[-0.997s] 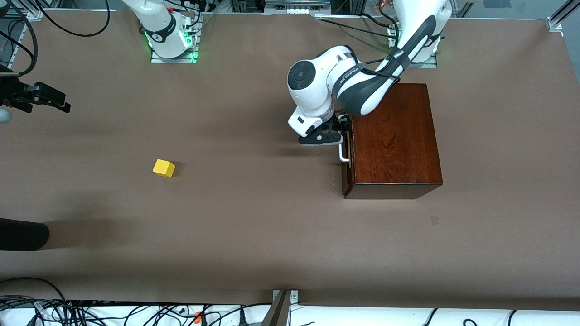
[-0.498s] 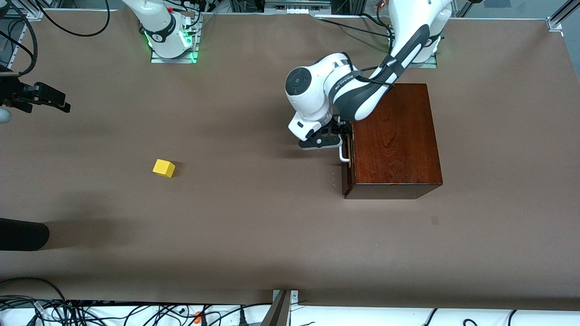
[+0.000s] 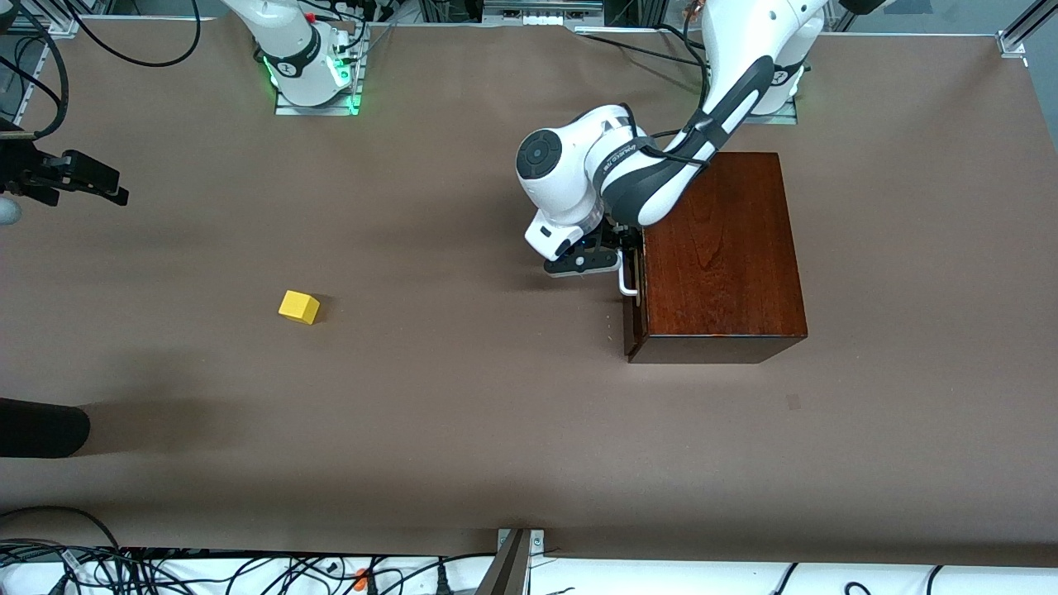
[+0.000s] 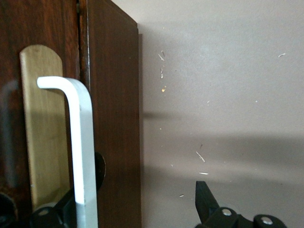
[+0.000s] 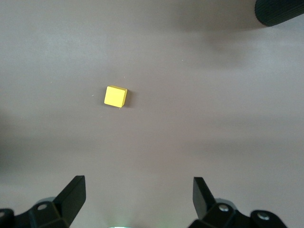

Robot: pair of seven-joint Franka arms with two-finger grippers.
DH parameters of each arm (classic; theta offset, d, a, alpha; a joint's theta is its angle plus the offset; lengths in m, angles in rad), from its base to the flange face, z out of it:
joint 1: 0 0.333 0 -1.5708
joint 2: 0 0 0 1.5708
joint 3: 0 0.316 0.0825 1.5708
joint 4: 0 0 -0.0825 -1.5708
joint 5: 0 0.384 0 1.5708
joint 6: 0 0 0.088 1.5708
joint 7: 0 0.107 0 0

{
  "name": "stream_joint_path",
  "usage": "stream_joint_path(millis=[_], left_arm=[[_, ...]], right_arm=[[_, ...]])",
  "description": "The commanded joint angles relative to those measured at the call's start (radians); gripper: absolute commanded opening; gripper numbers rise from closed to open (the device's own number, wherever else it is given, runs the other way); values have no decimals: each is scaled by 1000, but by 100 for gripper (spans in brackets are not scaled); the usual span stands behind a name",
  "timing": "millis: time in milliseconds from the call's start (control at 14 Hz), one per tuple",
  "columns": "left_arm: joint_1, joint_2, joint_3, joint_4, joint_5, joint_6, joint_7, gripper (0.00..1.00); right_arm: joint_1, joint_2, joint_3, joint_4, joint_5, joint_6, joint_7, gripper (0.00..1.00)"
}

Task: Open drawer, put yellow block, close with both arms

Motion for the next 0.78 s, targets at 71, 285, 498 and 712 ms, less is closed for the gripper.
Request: stream_joint_path(millis=[71, 285, 498, 712], left_arm=[[-45, 65, 6, 102, 28, -5, -23, 100], [-64, 79, 6, 120, 18, -5, -26, 100], [-90, 107, 6, 158, 17, -5, -53, 100], [-111, 127, 6, 194, 17, -5, -63, 100]], right_arm=[[-13, 6, 8, 19, 13, -19, 6, 100], [-11, 6, 8, 17, 13, -18, 6, 100], [-13, 6, 8, 19, 13, -18, 6, 100], [-13, 6, 8, 19, 13, -18, 6, 100]])
